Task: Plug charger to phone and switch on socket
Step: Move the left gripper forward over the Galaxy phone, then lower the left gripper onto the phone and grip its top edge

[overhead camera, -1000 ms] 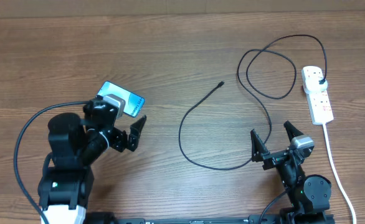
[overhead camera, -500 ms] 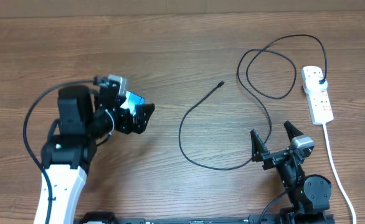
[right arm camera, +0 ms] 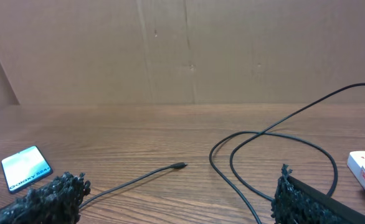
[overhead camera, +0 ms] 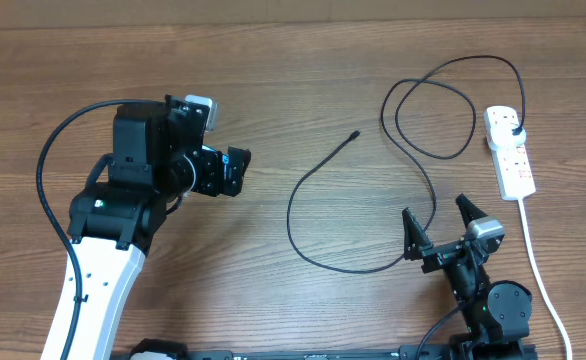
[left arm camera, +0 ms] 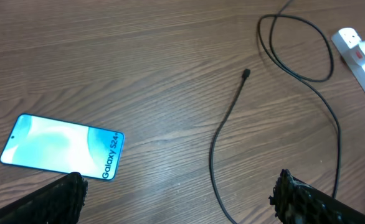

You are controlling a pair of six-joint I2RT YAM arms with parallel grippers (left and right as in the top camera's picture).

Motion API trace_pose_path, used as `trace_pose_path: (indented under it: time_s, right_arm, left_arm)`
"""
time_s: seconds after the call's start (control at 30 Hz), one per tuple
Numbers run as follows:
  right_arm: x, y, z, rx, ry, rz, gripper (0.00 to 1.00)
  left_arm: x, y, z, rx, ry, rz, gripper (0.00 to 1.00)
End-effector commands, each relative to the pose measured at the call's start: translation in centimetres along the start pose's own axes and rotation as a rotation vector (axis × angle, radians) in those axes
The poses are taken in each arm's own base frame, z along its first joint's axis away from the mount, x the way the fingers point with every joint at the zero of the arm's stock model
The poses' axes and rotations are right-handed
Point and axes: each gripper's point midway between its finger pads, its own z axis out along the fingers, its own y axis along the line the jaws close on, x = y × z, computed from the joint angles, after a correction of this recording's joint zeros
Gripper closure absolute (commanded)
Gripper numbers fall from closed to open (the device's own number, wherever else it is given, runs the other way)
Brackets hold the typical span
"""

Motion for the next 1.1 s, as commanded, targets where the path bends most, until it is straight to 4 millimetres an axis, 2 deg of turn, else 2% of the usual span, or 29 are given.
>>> trace_pose_path:
  time_s: [0.0, 0.5, 0.77, 0.93, 1.07]
  right_arm:
    - [0.3, 0.0, 0.0, 0.001, 0.0, 0.003, 0.0]
    - [0.3, 0.0, 0.0, 0.001, 0.0, 0.003, 0.0]
    - [0.3, 0.0, 0.0, 0.001, 0.0, 0.003, 0.0]
    - [0.3, 0.0, 0.0, 0.001, 0.0, 0.003, 0.0]
    - [0.3, 0.0, 0.0, 0.001, 0.0, 0.003, 0.0]
  left_arm:
    - [-0.8, -1.0, -0.3, 0.044, -0.017, 0.048, 0.0]
    - [-0.6, -1.2, -0.2, 0.056, -0.005, 0.041, 0.0]
    - [-0.2, 0.4, 1.7, -0.005, 0.036, -0.017, 0.0]
    - [-0.7, 1.3, 2.5, -0.047, 0.046, -0.042, 0.0]
    - [-2.3, 1.4, 2.2, -0.066, 0.055, -0.043, 0.0]
